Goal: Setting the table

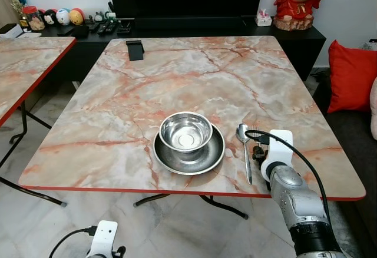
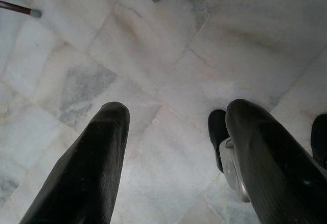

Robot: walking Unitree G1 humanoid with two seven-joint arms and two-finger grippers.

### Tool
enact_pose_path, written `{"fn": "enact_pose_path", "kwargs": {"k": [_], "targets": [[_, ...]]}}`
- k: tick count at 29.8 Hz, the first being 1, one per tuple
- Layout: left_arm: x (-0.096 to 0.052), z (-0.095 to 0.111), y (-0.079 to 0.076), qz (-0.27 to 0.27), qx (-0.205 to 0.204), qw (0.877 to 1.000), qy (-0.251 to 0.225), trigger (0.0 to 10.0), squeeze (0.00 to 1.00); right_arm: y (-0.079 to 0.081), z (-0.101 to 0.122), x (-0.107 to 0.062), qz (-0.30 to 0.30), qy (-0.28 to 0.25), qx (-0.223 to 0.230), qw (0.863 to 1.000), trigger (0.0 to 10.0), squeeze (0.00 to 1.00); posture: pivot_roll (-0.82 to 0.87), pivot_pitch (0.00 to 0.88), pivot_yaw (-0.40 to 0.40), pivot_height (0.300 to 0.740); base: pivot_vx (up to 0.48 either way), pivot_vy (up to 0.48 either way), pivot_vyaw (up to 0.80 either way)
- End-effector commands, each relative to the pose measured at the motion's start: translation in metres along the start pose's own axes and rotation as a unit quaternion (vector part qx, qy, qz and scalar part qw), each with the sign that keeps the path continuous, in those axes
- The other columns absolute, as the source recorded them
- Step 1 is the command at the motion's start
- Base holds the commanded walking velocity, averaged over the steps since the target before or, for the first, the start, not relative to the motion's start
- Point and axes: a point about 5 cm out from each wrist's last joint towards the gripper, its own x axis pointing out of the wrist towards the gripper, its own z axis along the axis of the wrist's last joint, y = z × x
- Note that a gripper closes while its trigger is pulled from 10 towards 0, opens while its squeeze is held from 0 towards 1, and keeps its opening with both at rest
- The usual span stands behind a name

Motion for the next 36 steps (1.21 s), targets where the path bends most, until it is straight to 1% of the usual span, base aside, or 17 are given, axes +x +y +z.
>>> {"fn": "enact_pose_path", "kwargs": {"k": [1,36], "targets": [[-0.001,-0.003,0.003,0.002,0.002,1.000,0.009,10.0,0.00,0.006,-0.009,0.001,0.011,0.023,-0.004,1.000,10.0,0.00,0.01,0.000,0.028,0.740,0.000,0.000,0.00],[0.000,-0.003,0.002,-0.001,0.002,1.000,0.010,10.0,0.00,0.004,0.006,0.000,0.007,-0.002,0.011,1.000,10.0,0.00,0.00,0.000,0.031,0.740,0.000,0.000,0.00]]}}
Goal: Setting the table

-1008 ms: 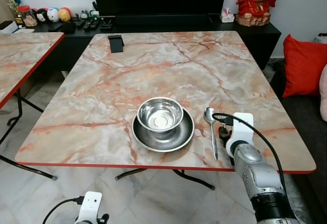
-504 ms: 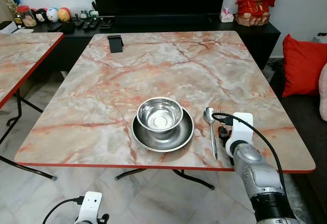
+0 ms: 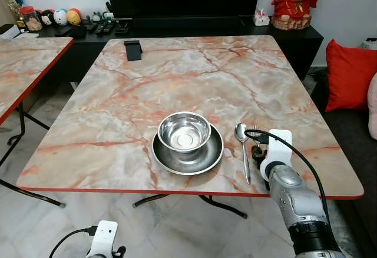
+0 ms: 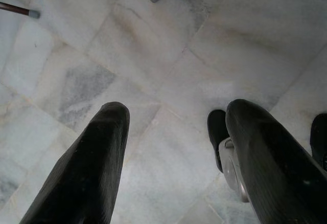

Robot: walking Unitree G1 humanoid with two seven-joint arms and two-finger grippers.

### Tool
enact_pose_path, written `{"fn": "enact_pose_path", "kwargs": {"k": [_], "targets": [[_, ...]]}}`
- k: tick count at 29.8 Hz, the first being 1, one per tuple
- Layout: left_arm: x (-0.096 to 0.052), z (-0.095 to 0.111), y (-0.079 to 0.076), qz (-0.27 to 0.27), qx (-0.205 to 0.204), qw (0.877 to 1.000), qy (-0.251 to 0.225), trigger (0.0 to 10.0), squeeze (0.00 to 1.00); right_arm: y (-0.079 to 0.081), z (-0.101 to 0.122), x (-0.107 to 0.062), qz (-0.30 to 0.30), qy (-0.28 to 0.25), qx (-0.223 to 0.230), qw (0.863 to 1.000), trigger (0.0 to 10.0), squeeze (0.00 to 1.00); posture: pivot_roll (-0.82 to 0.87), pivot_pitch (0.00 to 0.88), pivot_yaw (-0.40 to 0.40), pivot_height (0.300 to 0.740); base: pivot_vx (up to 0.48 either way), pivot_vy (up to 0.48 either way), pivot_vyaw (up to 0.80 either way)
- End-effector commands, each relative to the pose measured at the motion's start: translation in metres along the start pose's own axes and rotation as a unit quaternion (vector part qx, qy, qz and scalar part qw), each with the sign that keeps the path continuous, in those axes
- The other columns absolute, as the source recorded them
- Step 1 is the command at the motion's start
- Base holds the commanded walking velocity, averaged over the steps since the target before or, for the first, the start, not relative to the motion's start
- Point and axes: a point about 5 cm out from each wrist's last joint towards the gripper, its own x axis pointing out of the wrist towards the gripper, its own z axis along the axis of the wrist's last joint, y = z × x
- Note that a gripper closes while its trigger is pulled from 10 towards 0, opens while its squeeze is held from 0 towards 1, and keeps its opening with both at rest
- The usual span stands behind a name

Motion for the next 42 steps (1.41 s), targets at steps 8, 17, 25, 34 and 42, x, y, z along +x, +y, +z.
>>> {"fn": "enact_pose_path", "kwargs": {"k": [8,17,25,34,42], "targets": [[0.000,-0.003,0.002,0.000,0.002,1.000,0.009,10.0,0.00,0.004,0.010,-0.001,0.007,-0.010,0.007,1.000,10.0,0.00,0.00,0.000,0.031,0.740,0.000,0.000,0.00],[0.000,-0.003,0.002,0.000,0.002,1.000,0.009,10.0,0.00,0.003,0.015,-0.003,0.009,-0.016,0.006,1.000,10.0,0.00,0.00,0.000,0.031,0.740,0.000,0.000,0.00],[0.000,-0.003,0.003,0.001,0.001,1.000,0.010,10.0,0.00,0.003,0.019,-0.004,0.009,-0.018,0.007,1.000,10.0,0.00,0.00,0.000,0.031,0.740,0.000,0.000,0.00],[-0.001,-0.003,0.003,0.001,0.002,1.000,0.009,10.0,0.00,-0.005,0.025,-0.005,-0.006,-0.044,0.002,0.999,10.0,0.00,0.00,0.000,0.031,0.740,0.000,0.000,0.00],[-0.001,-0.004,0.003,0.004,0.002,1.000,0.009,10.0,0.00,-0.017,0.059,-0.019,-0.021,-0.198,0.018,0.980,10.0,0.00,0.00,0.000,0.031,0.740,0.000,0.000,0.00]]}}
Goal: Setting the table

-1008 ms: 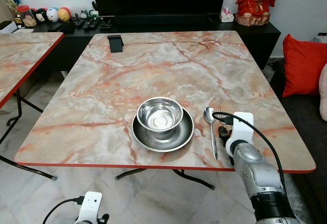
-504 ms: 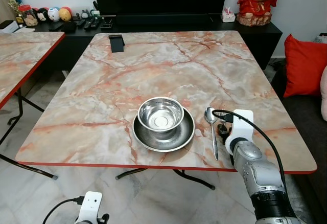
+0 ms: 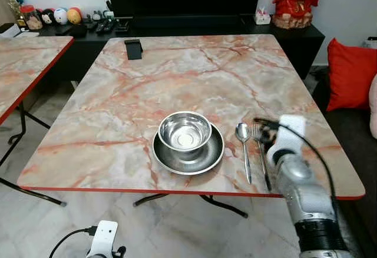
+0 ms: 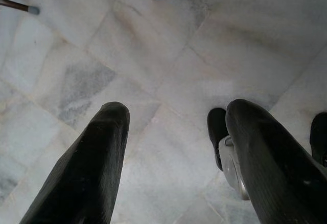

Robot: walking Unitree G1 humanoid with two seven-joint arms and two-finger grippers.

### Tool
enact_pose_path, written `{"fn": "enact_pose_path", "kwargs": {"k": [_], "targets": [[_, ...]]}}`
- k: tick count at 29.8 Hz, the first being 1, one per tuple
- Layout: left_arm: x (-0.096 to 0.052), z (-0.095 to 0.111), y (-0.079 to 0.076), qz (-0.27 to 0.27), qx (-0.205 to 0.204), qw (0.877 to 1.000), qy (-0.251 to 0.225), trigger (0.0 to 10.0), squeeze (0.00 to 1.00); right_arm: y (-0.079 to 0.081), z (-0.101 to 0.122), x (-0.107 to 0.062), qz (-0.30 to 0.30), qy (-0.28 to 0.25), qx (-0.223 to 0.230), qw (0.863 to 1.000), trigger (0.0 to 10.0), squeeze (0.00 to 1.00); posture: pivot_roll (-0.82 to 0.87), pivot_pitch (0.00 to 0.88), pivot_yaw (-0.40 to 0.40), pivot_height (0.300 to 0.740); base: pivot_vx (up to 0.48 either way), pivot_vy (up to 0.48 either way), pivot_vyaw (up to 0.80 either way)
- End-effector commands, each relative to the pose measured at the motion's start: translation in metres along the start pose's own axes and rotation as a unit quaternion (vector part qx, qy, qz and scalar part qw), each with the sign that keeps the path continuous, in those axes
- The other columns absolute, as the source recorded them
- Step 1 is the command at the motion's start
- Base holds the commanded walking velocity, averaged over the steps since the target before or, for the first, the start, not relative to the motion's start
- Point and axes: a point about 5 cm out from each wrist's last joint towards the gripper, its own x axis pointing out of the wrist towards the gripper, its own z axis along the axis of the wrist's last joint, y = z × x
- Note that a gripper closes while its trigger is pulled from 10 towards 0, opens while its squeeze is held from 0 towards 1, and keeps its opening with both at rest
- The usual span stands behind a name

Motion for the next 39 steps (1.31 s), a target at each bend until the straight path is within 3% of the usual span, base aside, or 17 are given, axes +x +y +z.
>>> {"fn": "enact_pose_path", "kwargs": {"k": [1,8,11,15,39], "targets": [[-0.001,-0.004,0.003,0.004,0.002,1.000,0.009,10.0,0.00,-0.002,0.007,-0.001,-0.003,-0.026,0.005,1.000,10.0,0.00,0.00,0.000,0.031,0.740,0.000,0.000,0.00],[-0.002,-0.006,0.004,0.007,0.001,1.000,0.010,10.0,0.00,-0.012,0.024,-0.016,-0.036,-0.127,0.022,0.991,10.0,0.00,0.00,0.000,0.029,0.740,0.000,0.000,0.00],[-0.002,-0.007,0.005,0.013,0.001,1.000,0.005,10.0,0.00,-0.016,0.024,-0.023,-0.033,-0.161,-0.025,0.986,10.0,0.00,-0.02,0.000,0.034,0.740,0.000,0.000,0.00],[-0.002,-0.006,0.005,0.020,-0.002,1.000,-0.003,10.0,0.00,-0.033,0.021,-0.032,-0.056,-0.184,-0.023,0.981,10.0,0.00,-0.02,0.000,0.023,0.740,0.000,0.000,0.00],[-0.001,-0.006,-0.008,0.015,-0.042,0.999,-0.011,10.0,0.00,-0.024,0.027,-0.027,-0.033,-0.208,-0.022,0.977,10.0,0.00,-0.02,0.000,-0.036,0.740,0.000,0.000,0.00]]}}
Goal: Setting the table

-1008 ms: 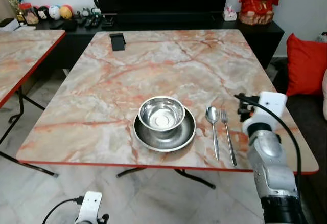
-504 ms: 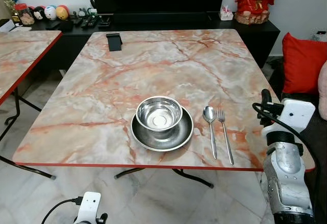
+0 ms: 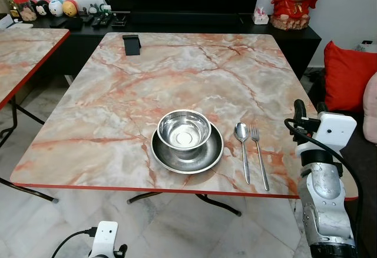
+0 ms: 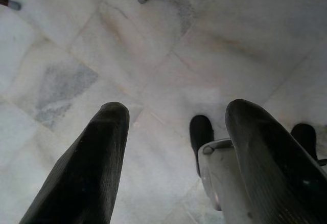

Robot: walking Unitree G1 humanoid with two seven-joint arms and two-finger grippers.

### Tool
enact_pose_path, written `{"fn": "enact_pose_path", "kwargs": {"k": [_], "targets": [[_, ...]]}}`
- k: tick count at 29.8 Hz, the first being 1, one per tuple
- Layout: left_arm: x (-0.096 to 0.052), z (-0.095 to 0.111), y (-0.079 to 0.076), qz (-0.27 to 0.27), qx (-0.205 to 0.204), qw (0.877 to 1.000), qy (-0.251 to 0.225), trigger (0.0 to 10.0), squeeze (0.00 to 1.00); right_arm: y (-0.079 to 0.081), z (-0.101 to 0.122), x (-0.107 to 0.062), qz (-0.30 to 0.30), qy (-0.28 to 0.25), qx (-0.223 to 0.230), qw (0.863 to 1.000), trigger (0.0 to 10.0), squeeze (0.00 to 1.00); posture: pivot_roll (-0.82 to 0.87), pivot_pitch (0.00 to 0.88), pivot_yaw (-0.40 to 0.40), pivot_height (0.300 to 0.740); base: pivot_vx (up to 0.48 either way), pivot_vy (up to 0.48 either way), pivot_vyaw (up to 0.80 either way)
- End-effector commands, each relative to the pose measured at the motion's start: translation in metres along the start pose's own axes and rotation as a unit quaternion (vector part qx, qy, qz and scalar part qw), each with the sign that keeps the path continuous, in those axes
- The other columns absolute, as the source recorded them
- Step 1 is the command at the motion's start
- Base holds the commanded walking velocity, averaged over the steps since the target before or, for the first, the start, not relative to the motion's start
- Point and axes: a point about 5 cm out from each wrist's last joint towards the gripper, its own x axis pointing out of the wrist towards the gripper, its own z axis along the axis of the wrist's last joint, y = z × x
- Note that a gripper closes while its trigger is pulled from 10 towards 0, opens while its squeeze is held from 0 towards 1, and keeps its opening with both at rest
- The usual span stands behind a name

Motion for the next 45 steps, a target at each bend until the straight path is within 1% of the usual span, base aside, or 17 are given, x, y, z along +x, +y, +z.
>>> {"fn": "enact_pose_path", "kwargs": {"k": [1,4,7,14,18,20,23,31,35,38,45], "targets": [[-0.001,-0.004,0.002,0.009,-0.012,1.000,0.005,10.0,0.00,-0.001,0.002,0.003,-0.001,-0.004,0.001,1.000,10.0,0.00,-0.02,0.000,-0.036,0.740,0.000,0.000,0.00],[-0.001,-0.005,0.002,0.011,-0.015,1.000,0.005,10.0,0.00,0.004,0.006,0.006,0.005,-0.011,0.003,1.000,10.0,0.00,-0.03,0.000,-0.034,0.740,0.000,0.000,0.00],[-0.001,-0.006,0.002,0.012,-0.016,1.000,0.007,10.0,0.00,0.005,0.006,0.006,0.006,-0.012,0.006,1.000,10.0,0.00,-0.03,0.000,-0.031,0.740,0.000,0.000,0.00],[-0.002,-0.010,0.004,0.013,-0.008,1.000,0.013,10.0,0.00,0.003,0.008,0.004,0.001,-0.021,0.010,1.000,10.0,0.00,-0.04,0.000,-0.022,0.740,0.000,0.321,0.00],[-0.002,-0.008,0.003,0.011,-0.006,1.000,0.009,10.0,0.00,0.003,0.011,0.007,-0.001,-0.023,0.009,1.000,10.0,0.00,-0.04,0.000,-0.020,0.740,0.000,0.338,0.00],[-0.002,-0.007,0.004,0.011,-0.003,1.000,0.008,10.0,0.00,0.006,0.013,0.008,0.001,-0.026,0.010,1.000,10.0,0.00,-0.05,0.000,-0.015,0.740,0.000,0.345,0.00],[-0.002,-0.006,0.005,0.014,-0.005,1.000,0.007,10.0,0.00,0.007,0.020,0.011,0.001,-0.036,0.014,0.999,10.0,0.00,-0.03,0.000,-0.023,0.740,0.000,0.370,0.00],[-0.001,-0.005,0.005,0.017,-0.009,1.000,0.006,10.0,0.00,0.009,0.020,0.012,0.002,-0.038,0.015,0.999,10.0,0.00,-0.02,0.000,-0.024,0.740,0.000,0.466,0.00],[-0.001,-0.005,0.006,0.017,-0.009,1.000,0.007,10.0,0.00,0.012,0.023,0.013,0.004,-0.041,0.015,0.999,10.0,0.00,-0.03,0.000,-0.024,0.740,0.000,0.480,0.00],[-0.001,-0.004,0.006,0.017,-0.008,1.000,0.006,10.0,0.00,0.013,0.030,0.015,0.008,-0.054,0.010,0.998,10.0,0.00,-0.03,0.000,-0.018,0.740,0.000,0.480,0.00],[-0.001,-0.004,0.006,0.016,-0.007,1.000,0.005,10.0,0.00,0.014,0.034,0.016,0.009,-0.060,0.012,0.998,10.0,0.00,-0.03,0.000,-0.020,0.740,0.000,0.451,0.00]]}}
